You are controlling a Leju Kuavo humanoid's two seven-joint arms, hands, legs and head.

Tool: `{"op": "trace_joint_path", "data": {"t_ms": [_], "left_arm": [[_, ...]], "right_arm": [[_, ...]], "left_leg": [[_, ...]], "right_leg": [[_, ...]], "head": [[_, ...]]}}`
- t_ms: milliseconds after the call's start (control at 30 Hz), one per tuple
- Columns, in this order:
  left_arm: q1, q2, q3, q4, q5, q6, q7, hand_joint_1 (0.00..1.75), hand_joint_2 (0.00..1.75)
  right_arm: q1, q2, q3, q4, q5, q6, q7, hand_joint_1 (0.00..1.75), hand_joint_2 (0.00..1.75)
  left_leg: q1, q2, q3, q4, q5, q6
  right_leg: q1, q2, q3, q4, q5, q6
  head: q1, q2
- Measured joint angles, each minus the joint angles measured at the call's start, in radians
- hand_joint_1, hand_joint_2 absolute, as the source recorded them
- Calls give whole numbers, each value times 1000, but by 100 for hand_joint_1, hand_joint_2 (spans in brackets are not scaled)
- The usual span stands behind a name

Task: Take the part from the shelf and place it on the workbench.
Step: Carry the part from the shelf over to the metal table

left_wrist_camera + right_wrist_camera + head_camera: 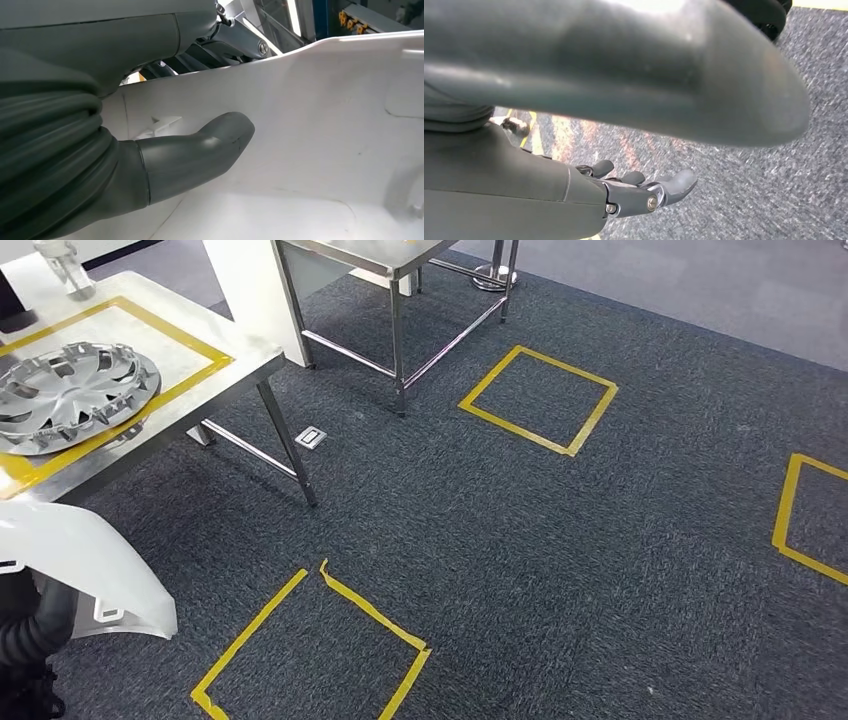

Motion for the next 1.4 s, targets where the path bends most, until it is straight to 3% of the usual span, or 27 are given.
{"op": "trace_joint_path", "data": {"t_ms": [33, 100, 200, 233, 267, 300, 400, 467, 533, 600, 633, 700, 767, 800, 867, 933, 967, 1067, 1133, 1200, 1267, 1300, 1333, 1400], "left_arm": [[3, -1, 3, -5, -1, 1, 1, 175, 175], [6, -3, 11, -11, -2, 11, 1, 175, 175], [12, -3, 26, -17, 8, 34, -7, 175, 175], [16, -3, 31, -18, 12, 39, -10, 175, 175], [20, -3, 35, -18, 14, 42, -11, 175, 175], [22, -3, 39, -20, 15, 43, -12, 175, 175], [26, -2, 47, -25, 17, 47, -13, 175, 175], [26, 1, 52, -27, 22, 49, -14, 175, 175], [28, 11, 58, -28, 28, 50, -17, 175, 175], [32, 25, 64, -30, 33, 53, -22, 175, 175], [33, 33, 67, -31, 37, 55, -24, 175, 175], [33, 47, 74, -30, 50, 59, -29, 175, 175], [27, 59, 79, -24, 59, 64, -30, 175, 175], [18, 62, 80, -19, 61, 65, -29, 175, 175], [-12, 65, 80, -9, 56, 67, -18, 175, 175], [-52, 64, 77, 5, 34, 63, 2, 175, 175], [-72, 62, 75, 14, 20, 62, 11, 175, 175], [-118, 55, 64, 42, -15, 69, 20, 175, 175], [-142, 50, 59, 55, -24, 78, 19, 175, 175], [-160, 45, 58, 67, -22, 82, 20, 175, 175], [-165, 45, 58, 84, -10, 83, 20, 175, 175], [-165, 46, 58, 92, -2, 83, 18, 175, 175], [-165, 48, 58, 98, 6, 83, 14, 175, 175], [-167, 55, 60, 110, 19, 82, 7, 175, 175]], "right_arm": [[-1, 0, 0, 0, 0, 0, 1, 0, 0], [-2, 0, 0, 0, 1, 3, -7, 0, 0], [0, 0, 0, 0, 4, 8, -28, 0, 0], [2, 0, 0, 0, 5, 8, -32, 0, 0], [3, 0, 0, 0, 6, 8, -34, 0, 0], [4, 0, 0, 0, 7, 8, -35, 0, 0], [4, 0, 0, 0, 10, 7, -35, 0, 0], [1, 0, 1, 0, 13, 8, -35, 0, 0], [-1, 1, 1, 0, 15, 12, -39, 0, 0], [-2, 3, 1, 0, 16, 17, -42, 0, 0], [-2, 4, 1, 0, 17, 18, -42, 0, 0], [0, 5, 2, 0, 13, 16, -43, 0, 0], [2, 6, 1, 0, 3, 13, -44, 0, 0], [2, 7, 1, 0, -3, 10, -44, 0, 0], [-1, 11, -2, 0, -16, 5, -39, 0, 0], [-5, 15, -8, 0, -30, 3, -24, 0, 0], [-8, 18, -13, 0, -36, 2, -18, 0, 0], [-14, 26, -23, 0, -41, 2, -13, 0, 0], [-14, 29, -26, 0, -40, 2, -14, 0, 0], [-13, 31, -27, 0, -39, 3, -16, 0, 0], [-9, 32, -28, 0, -37, 4, -23, 0, 0], [-7, 32, -28, 0, -36, 6, -27, 0, 0], [-6, 32, -28, 0, -35, 7, -34, 0, 0], [-6, 32, -28, 0, -34, 10, -45, 0, 0]], "left_leg": [[1, -10, 0, -1, 2, 7], [4, -28, 0, -5, 8, 20], [6, -53, -2, -7, 14, 30], [6, -63, -4, -6, 14, 31], [5, -75, -6, -5, 14, 31], [5, -86, -7, -3, 15, 31], [4, -117, -8, 2, 14, 26], [4, -134, -13, 4, 16, 14], [6, -149, -18, 0, 20, -2], [7, -127, -26, 13, 10, -13], [6, -105, -40, 41, -11, -18], [6, -63, -91, 155, -78, -25], [8, -55, -137, 259, -118, -31], [8, -53, -138, 265, -110, -33], [9, -39, -84, 167, -51, -34], [7, -9, -20, 46, -6, -24], [5, 0, -4, 15, 3, -16], [4, -16, -7, 5, 7, 7], [8, -30, -9, 0, 14, 19], [10, -43, -12, -1, 17, 27], [10, -60, -16, 0, 19, 30], [10, -70, -17, 2, 19, 30], [10, -79, -17, 3, 19, 29], [11, -94, -17, 6, 18, 26]], "right_leg": [[-1, -7, 2, 0, -1, 6], [-5, 16, -6, 25, -23, 19], [-9, 81, -86, 202, -117, 29], [-9, 87, -115, 261, -137, 29], [-8, 89, -128, 286, -137, 28], [-8, 91, -125, 276, -119, 25], [-7, 121, -38, 93, -26, 12], [-5, 141, -5, 16, -7, 5], [-2, 133, -2, 4, -7, -2], [-5, 116, 4, -4, -1, -16], [-7, 107, 6, -9, 2, -23], [-5, 88, 7, -11, 3, -30], [-4, 66, 6, -10, 2, -32], [-4, 56, 6, -9, 1, -31], [-5, 36, 8, -7, -2, -27], [-1, 19, 10, -1, -8, -18], [2, 13, 10, 0, -10, -12], [3, 0, 12, 1, -11, 4], [-2, 31, -3, 37, -36, 16], [-5, 75, -56, 148, -96, 24], [-6, 88, -119, 268, -139, 26], [-6, 89, -130, 285, -133, 25], [-6, 91, -121, 261, -108, 23], [-7, 103, -62, 128, -35, 15]], "head": [[0, 0], [2, 0], [7, 0], [8, 0], [8, 0], [8, 0], [9, 0], [9, 0], [10, 0], [8, 0], [5, 0], [1, 0], [1, 0], [1, 0], [1, 0], [2, 0], [2, 0], [4, 0], [5, 0], [8, 0], [10, 0], [10, 0], [10, 0], [11, 0]]}}
